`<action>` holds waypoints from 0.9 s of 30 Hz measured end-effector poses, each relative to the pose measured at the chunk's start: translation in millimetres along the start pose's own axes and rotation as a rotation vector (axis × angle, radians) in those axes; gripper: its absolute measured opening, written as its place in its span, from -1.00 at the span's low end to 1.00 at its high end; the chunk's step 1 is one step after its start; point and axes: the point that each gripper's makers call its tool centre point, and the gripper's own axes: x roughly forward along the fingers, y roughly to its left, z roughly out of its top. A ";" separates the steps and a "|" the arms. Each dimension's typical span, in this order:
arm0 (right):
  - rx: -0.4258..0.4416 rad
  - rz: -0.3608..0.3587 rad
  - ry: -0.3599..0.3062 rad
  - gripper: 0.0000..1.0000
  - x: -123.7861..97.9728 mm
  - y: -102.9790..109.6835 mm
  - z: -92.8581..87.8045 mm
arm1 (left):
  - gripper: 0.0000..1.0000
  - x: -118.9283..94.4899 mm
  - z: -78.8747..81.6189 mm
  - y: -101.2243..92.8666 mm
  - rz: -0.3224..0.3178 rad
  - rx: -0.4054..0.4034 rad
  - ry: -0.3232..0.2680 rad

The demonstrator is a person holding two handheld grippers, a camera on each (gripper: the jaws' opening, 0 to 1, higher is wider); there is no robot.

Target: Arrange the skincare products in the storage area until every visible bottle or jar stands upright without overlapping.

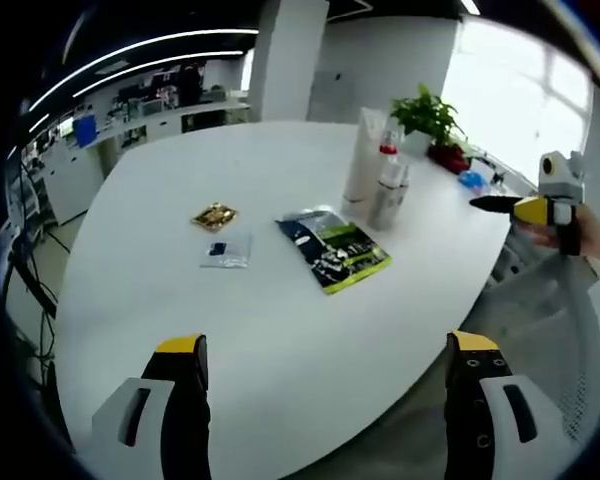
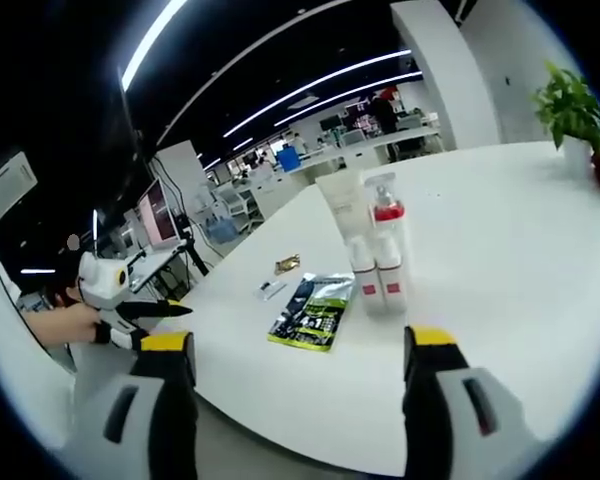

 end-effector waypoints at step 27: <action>-0.050 0.023 0.069 0.66 3.8 2.2 -12.5 | 0.87 24.2 6.5 29.2 0.036 0.022 0.086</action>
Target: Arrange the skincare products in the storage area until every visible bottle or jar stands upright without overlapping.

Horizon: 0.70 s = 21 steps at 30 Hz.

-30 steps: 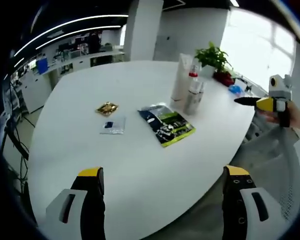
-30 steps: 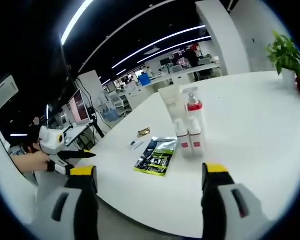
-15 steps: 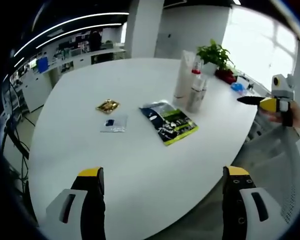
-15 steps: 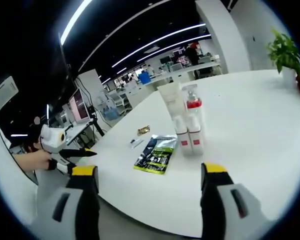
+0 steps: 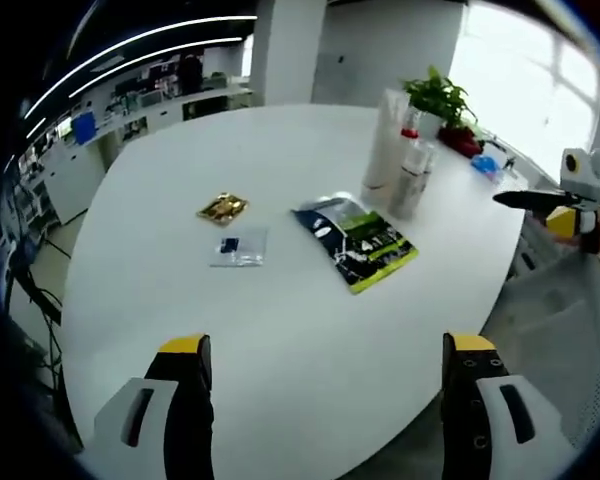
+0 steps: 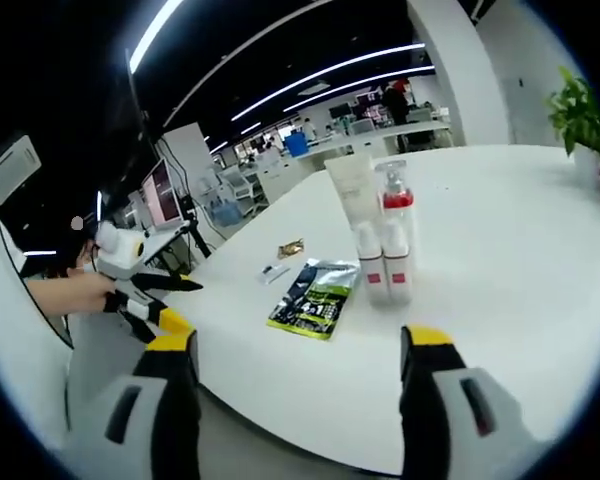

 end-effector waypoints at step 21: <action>0.023 -0.031 0.012 0.62 0.8 -6.5 -2.3 | 0.79 36.4 14.8 30.8 0.007 0.065 0.086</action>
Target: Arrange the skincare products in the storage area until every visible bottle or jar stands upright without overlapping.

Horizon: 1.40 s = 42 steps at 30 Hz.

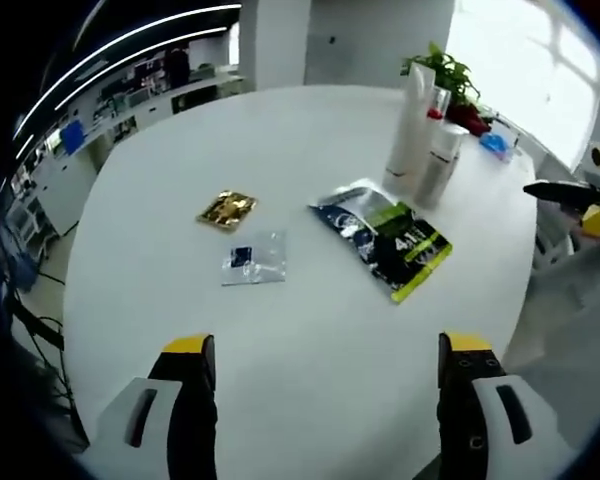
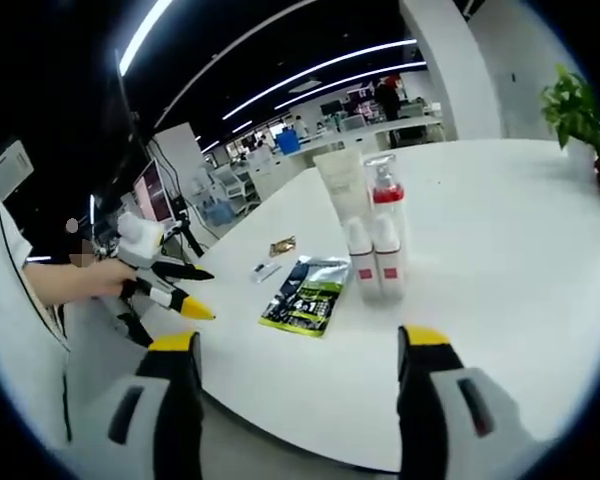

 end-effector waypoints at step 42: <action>0.025 -0.052 0.028 0.60 1.7 -11.1 -4.8 | 0.01 70.7 43.1 56.3 0.111 -0.050 0.097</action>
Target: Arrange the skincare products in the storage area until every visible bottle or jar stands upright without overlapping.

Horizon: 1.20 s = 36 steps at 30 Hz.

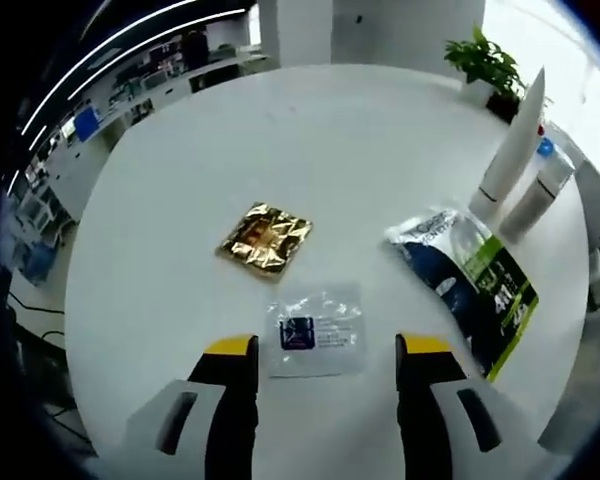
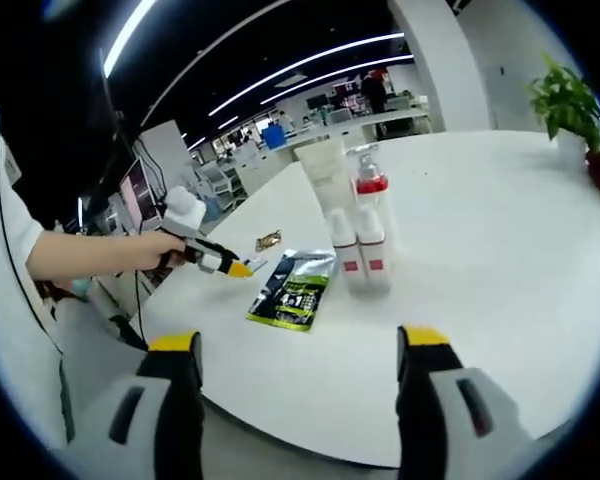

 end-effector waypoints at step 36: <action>-0.007 -0.014 -0.004 0.59 -0.5 -2.4 0.5 | -0.25 -6.2 1.9 -1.6 0.012 -0.095 0.010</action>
